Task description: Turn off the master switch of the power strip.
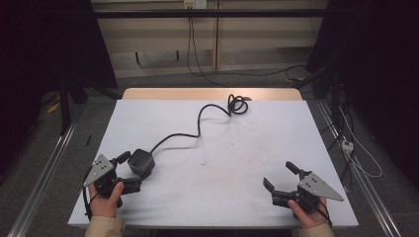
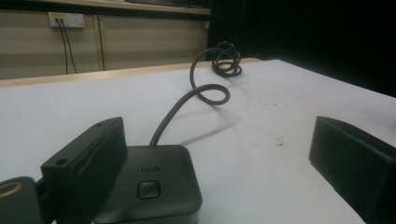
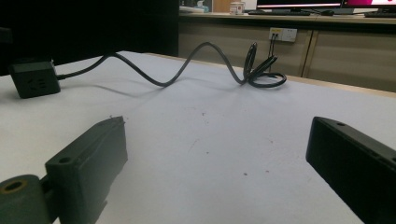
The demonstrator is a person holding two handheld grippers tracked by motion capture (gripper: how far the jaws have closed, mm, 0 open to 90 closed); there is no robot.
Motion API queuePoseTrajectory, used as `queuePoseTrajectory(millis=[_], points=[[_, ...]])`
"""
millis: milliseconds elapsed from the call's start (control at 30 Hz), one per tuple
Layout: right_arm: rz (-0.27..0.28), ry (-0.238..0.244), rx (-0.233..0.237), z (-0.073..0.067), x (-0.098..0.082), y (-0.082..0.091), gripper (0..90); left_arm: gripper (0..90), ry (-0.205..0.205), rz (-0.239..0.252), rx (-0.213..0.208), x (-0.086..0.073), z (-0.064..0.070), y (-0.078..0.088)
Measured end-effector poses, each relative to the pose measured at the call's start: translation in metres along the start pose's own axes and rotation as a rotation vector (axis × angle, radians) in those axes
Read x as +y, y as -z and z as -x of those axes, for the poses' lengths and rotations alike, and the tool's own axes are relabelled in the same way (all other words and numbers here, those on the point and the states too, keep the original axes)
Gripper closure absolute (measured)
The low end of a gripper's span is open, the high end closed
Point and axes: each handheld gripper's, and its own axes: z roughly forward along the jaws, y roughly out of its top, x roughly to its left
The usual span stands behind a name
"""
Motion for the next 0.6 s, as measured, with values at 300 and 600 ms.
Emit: queuePoseTrajectory(millis=[300,600], points=[[0.001,0.002,-0.003,0.0,0.0003,-0.0001,4.7,3.6,0.018,-0.009,0.014,0.0009,-0.0029,0.0005],[0.0,0.002,-0.002,-0.0005,0.0006,-0.0005,4.7,13.5,0.005,-0.015,0.016,0.0061,-0.0056,0.002]])
